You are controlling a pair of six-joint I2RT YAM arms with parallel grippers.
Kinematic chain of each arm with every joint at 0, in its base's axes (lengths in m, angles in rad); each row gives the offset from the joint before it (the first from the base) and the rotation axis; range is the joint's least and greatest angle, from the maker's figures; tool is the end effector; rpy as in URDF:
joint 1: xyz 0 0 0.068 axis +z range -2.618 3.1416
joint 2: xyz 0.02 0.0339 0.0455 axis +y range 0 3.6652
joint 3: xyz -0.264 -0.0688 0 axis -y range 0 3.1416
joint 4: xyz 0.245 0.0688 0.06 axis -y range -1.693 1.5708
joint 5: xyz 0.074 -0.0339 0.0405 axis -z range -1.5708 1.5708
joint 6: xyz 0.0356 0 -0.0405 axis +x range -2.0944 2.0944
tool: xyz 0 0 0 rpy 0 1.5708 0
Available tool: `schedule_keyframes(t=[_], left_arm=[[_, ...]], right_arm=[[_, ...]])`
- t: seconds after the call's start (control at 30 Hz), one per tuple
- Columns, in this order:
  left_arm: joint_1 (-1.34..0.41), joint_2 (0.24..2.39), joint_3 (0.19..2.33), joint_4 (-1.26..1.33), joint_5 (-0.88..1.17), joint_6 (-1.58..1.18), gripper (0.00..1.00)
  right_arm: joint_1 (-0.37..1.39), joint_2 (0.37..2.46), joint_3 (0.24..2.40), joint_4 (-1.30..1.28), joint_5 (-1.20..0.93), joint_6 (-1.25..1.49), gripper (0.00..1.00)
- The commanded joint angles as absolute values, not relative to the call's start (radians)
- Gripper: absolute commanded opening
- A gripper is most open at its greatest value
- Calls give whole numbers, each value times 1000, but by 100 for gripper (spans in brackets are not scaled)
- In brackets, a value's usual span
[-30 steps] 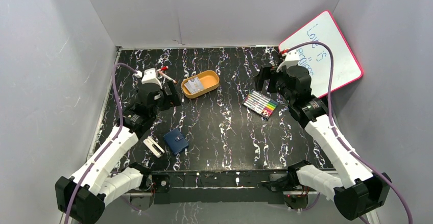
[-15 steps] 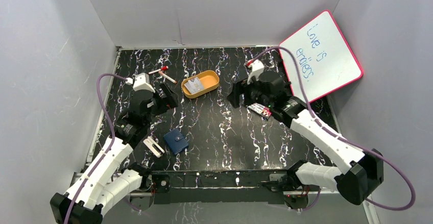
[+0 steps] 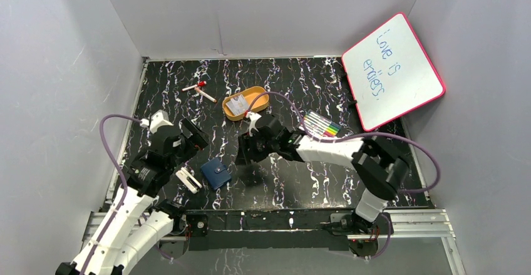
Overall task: Put the credit cards into the card holder
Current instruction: Adjust the card holder at the center of the board.
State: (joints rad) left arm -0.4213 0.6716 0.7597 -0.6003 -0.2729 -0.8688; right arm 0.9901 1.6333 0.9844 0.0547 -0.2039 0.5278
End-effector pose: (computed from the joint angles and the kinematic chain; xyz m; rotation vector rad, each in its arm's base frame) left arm 0.1376 -0.0512 0.3060 -0.6290 2.0057 -0.5070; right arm 0.1905 0.3034 0.2158 -0.6654 2.2674 1.0377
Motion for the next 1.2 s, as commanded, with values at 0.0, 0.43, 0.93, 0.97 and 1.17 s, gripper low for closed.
schedule_keyframes(t=[0.0, 0.43, 0.93, 0.97, 1.17], left_arm=[[-416, 617, 760, -702, -333, -909, 93], [-416, 591, 714, -695, -300, -905, 92], [-416, 580, 697, -689, -303, -914, 91], [-416, 576, 696, -690, -305, -914, 91], [-416, 569, 695, -692, -305, -915, 91]], right_arm=[[989, 1719, 1058, 208, -308, 644, 61], [1015, 1913, 1130, 247, -378, 759, 54], [1038, 1983, 1159, 206, -364, 787, 43], [1041, 1990, 1159, 203, -364, 788, 43], [1047, 2000, 1154, 203, -370, 795, 39]])
